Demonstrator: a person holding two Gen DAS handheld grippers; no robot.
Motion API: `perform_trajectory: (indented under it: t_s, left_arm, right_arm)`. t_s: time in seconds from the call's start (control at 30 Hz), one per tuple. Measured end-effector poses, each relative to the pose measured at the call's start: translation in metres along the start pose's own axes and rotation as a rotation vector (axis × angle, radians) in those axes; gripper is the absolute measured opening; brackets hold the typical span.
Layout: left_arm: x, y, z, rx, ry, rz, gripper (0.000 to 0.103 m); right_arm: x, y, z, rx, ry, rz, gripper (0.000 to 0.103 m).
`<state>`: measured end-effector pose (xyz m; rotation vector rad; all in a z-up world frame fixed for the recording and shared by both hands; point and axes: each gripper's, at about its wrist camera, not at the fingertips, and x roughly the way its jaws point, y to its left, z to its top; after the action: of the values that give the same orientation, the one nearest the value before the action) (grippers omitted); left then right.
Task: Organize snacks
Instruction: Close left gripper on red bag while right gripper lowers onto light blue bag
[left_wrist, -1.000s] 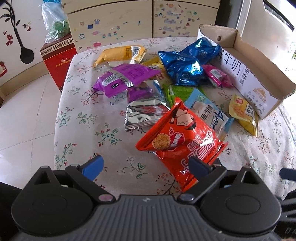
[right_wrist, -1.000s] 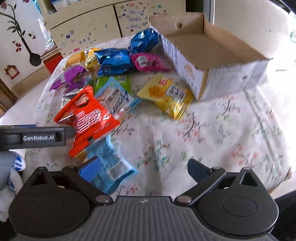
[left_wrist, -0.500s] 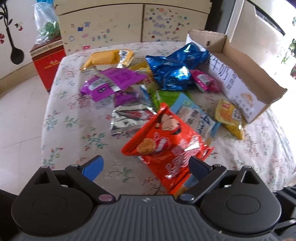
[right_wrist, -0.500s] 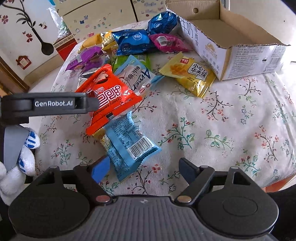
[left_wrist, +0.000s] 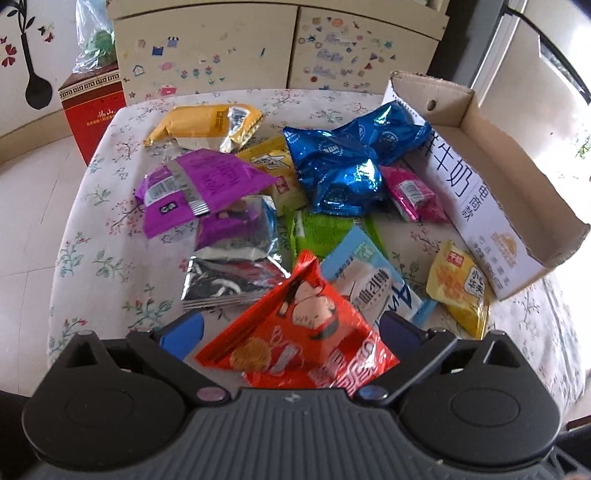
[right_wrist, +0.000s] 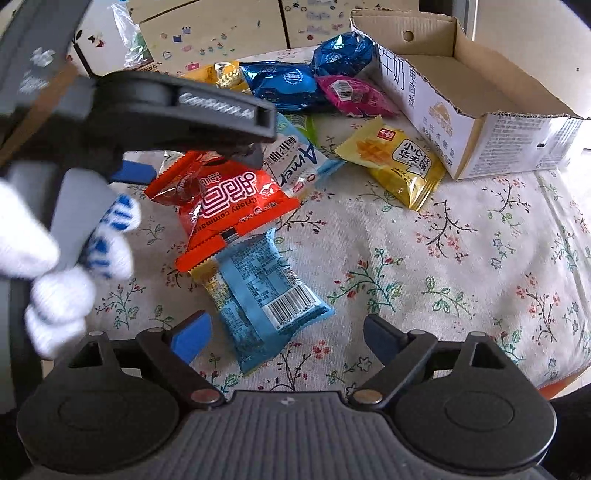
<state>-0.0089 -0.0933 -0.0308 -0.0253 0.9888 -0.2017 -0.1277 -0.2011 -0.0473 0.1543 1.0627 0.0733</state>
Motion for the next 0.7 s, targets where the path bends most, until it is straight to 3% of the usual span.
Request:
perform_trajectory:
  t_s: [0.17,0.7]
  left_arm:
    - [0.010,0.002,-0.008,0.020,0.025,0.028,0.102]
    - [-0.020,0.051,-0.029,0.025,0.051,0.023,0.101]
  right_arm:
    - [0.006,0.001,0.004,-0.005,0.002,-0.007,0.094]
    - [0.009,0.002,0.007,-0.001,0.020,0.012,0.100]
